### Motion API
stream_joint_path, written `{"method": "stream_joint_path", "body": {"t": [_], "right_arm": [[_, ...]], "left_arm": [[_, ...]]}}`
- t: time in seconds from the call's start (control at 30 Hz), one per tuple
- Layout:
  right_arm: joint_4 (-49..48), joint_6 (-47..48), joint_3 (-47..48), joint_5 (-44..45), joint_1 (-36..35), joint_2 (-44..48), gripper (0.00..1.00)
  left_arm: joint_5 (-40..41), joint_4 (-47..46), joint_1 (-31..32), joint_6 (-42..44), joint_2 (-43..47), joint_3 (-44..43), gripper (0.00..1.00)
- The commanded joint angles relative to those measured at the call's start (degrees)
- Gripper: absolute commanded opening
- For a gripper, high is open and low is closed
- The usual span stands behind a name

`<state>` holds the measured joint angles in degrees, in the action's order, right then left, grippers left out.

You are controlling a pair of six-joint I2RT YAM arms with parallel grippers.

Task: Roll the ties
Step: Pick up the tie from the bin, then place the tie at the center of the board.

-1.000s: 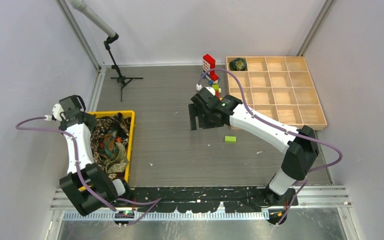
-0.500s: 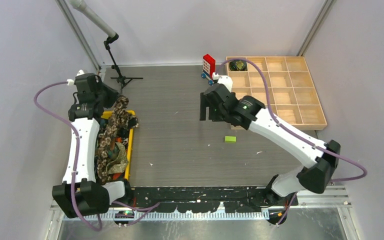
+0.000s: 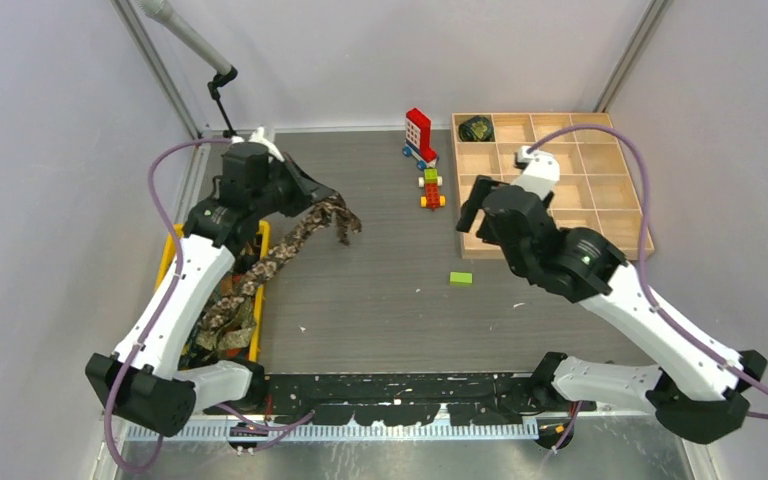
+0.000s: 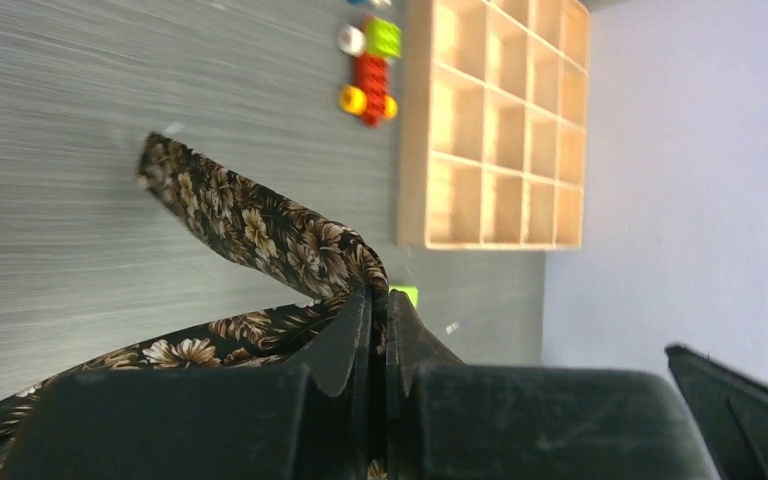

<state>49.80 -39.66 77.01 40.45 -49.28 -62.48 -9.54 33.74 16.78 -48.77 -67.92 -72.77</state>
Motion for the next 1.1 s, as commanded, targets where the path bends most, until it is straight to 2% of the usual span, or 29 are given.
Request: {"method": "stream_joint_path", "body": {"t": [0.0,0.17,0.43,0.73,0.83,0.93,0.97,1.07], "right_arm": [[1.86,-2.87,-0.60,9.75,-0.20,6.83,0.82],[5.72,-3.77,-1.27,14.34,-0.17,12.66,0.81],[11.30,-5.93,-2.36,18.63,-0.14,18.62,0.81],[14.38,-5.79,-1.18,19.64,-0.18,20.19,0.81],[12.84,-3.41,-2.16,15.57,-0.21,18.78,0.81],[12.31,-2.50,-2.72,10.70,-0.15,15.77,0.81],[12.12,-2.43,-2.98,9.26,-0.18,15.09,0.81],[11.95,-3.26,-4.22,5.63,-0.19,13.86,0.81]], "left_arm": [[-2.82,-5.55,7.34,-2.49,-0.37,-3.00,0.00],[-4.90,-11.58,17.92,-3.18,-2.01,-0.28,0.00],[-2.35,-18.51,32.64,-3.86,-8.72,1.58,0.00],[-4.35,-25.75,38.24,-6.37,-13.95,6.52,0.00],[-5.88,-28.84,39.29,-6.39,-15.63,8.04,0.00],[-5.42,-26.21,39.54,-3.16,-17.49,7.49,0.01],[-3.73,-23.15,39.54,-1.41,-17.84,7.09,0.06],[1.60,-14.97,39.48,3.77,-17.55,7.18,0.41]]}}
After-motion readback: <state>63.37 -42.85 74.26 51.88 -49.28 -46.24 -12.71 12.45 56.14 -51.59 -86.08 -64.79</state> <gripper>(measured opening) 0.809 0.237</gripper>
